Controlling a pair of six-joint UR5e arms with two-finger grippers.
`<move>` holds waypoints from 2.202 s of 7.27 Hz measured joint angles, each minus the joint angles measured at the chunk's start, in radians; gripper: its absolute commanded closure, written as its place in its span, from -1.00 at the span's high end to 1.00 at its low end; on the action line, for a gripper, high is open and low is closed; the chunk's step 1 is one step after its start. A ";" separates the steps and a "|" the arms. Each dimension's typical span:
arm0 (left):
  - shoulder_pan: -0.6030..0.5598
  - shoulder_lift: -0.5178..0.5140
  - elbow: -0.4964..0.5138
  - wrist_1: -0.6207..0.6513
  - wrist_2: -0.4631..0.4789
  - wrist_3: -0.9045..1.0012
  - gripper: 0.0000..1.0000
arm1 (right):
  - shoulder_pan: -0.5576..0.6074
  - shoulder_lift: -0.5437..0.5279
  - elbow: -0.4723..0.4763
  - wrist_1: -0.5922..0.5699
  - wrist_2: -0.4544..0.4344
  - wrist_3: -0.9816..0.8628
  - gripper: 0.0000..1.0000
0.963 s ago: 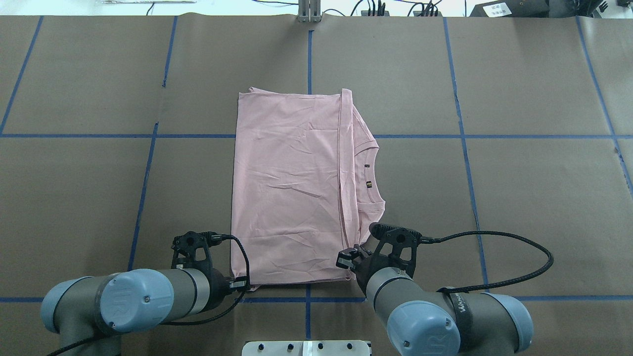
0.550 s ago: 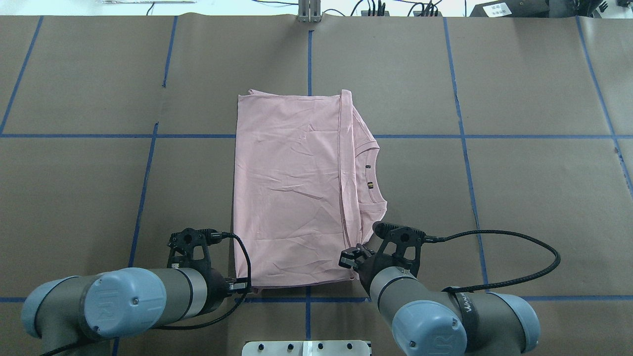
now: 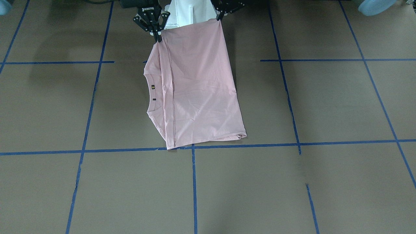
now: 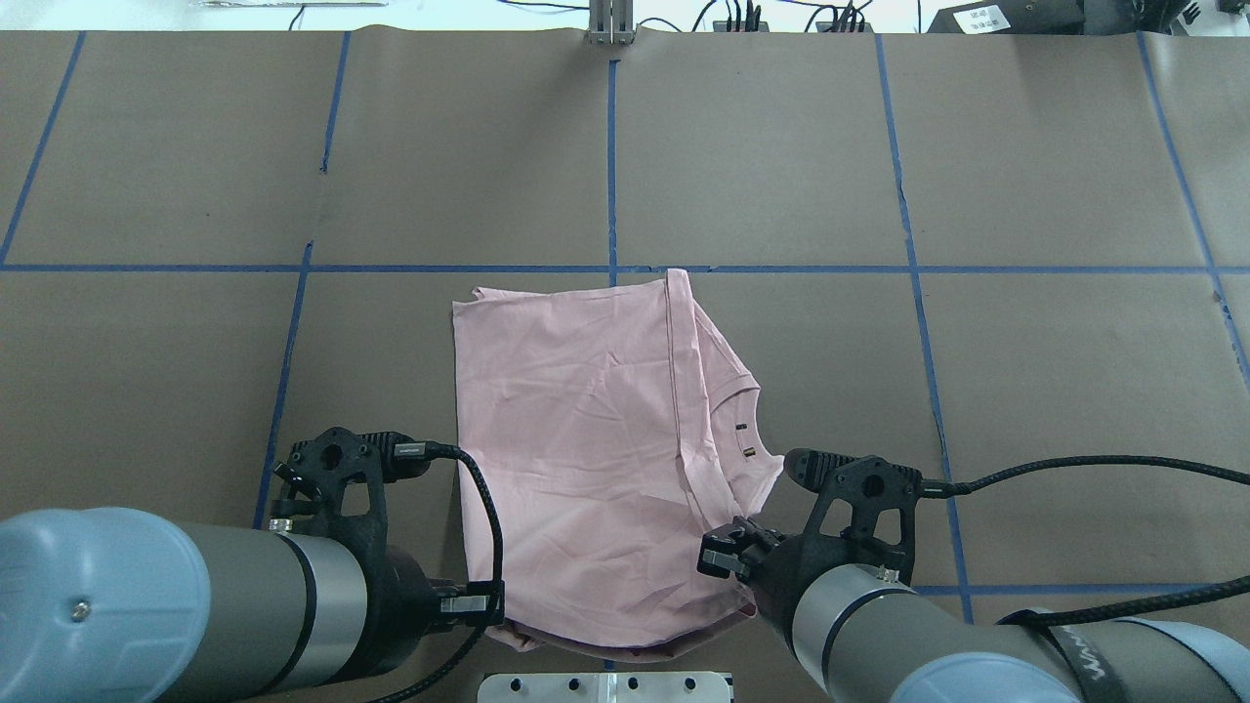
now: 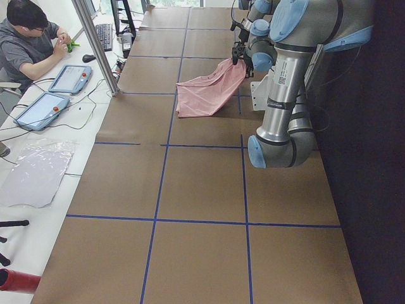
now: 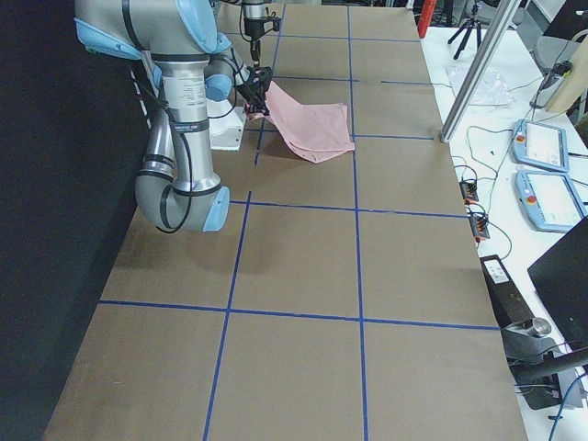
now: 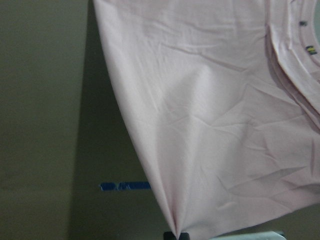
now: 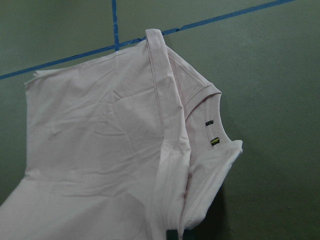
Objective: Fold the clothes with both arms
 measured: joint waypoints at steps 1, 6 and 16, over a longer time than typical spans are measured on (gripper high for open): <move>-0.012 -0.016 -0.001 0.025 -0.003 0.015 -1.00 | -0.003 0.017 0.007 -0.036 0.005 -0.002 -1.00; -0.198 -0.054 0.224 -0.049 -0.008 0.190 -1.00 | 0.257 0.182 -0.334 0.042 0.138 -0.121 -1.00; -0.597 -0.136 0.752 -0.414 -0.135 0.675 1.00 | 0.689 0.497 -1.111 0.400 0.502 -0.513 1.00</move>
